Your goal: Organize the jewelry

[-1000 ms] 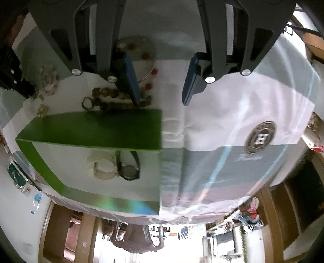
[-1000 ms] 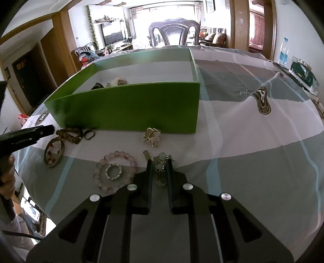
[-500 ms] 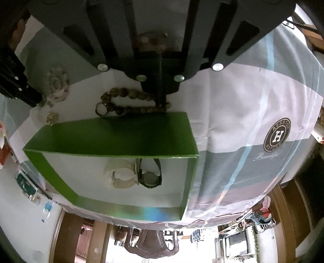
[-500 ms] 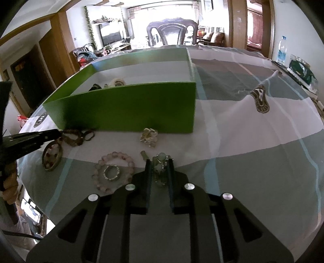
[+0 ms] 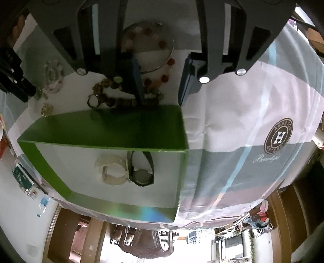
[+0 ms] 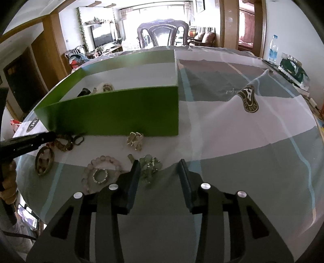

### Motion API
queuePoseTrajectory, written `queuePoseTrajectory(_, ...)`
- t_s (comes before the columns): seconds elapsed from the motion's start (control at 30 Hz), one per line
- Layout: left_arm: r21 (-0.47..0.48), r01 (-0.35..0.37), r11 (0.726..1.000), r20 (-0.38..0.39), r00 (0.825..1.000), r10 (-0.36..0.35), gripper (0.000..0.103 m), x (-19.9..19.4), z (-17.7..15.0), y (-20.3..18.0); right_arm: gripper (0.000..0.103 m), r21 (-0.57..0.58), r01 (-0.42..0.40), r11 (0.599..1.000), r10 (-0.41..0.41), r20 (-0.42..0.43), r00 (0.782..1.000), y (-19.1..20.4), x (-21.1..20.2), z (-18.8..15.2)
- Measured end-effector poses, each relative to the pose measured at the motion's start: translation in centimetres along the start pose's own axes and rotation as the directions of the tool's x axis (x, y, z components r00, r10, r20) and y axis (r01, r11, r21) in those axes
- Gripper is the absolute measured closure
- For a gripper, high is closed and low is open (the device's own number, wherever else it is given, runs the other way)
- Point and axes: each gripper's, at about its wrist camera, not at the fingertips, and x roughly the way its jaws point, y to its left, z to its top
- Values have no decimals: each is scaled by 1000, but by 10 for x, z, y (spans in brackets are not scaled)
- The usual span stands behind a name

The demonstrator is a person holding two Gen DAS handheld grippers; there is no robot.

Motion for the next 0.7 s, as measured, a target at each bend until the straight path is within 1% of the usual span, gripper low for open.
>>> queuePoseTrajectory(0.03,5,4,1000,-1,1000,-4,72,0,0,-1,64,-2,1,1000,-1,-2,1000,1,1,0)
queuePoseTrajectory(0.07,13,10,1000,-1,1000,-10,79,0,0,-2,63,-3,2,1000,-2,-7,1000,1,2,0)
queuePoseTrajectory(0.1,29,15,999,1,1000,-15,82,-1,-1,-5,61,-4,4,1000,-4,-11,1000,2,3,0)
queuePoseTrajectory(0.13,41,12,999,1,1000,-12,87,-1,-2,-7,54,-5,6,1000,-7,-13,1000,1,4,0)
queuePoseTrajectory(0.17,55,4,998,3,1000,-5,92,-2,-4,-9,50,-6,8,1000,-8,-15,1000,2,6,0)
queuePoseTrajectory(0.33,85,23,996,-4,1000,-23,93,-7,-13,-15,49,-29,15,999,-16,-17,1000,9,8,-2)
queuePoseTrajectory(0.5,108,88,990,-31,996,-86,94,-12,-20,-20,49,-29,11,1000,-12,-17,1000,10,7,-2)
queuePoseTrajectory(0.53,110,92,990,-30,996,-89,93,-13,-21,-21,49,-30,12,999,-12,-17,1000,10,7,-2)
queuePoseTrajectory(0.6,97,83,992,-24,996,-81,86,-14,-21,-20,49,-30,12,999,-13,-17,1000,10,7,-2)
queuePoseTrajectory(0.67,85,53,995,-9,999,-52,70,-15,-18,-19,49,-28,10,1000,-10,-17,1000,9,7,-2)
queuePoseTrajectory(0.7,79,43,996,-1,999,-43,67,-16,-17,-18,49,-27,8,1000,-9,-17,1000,9,7,-2)
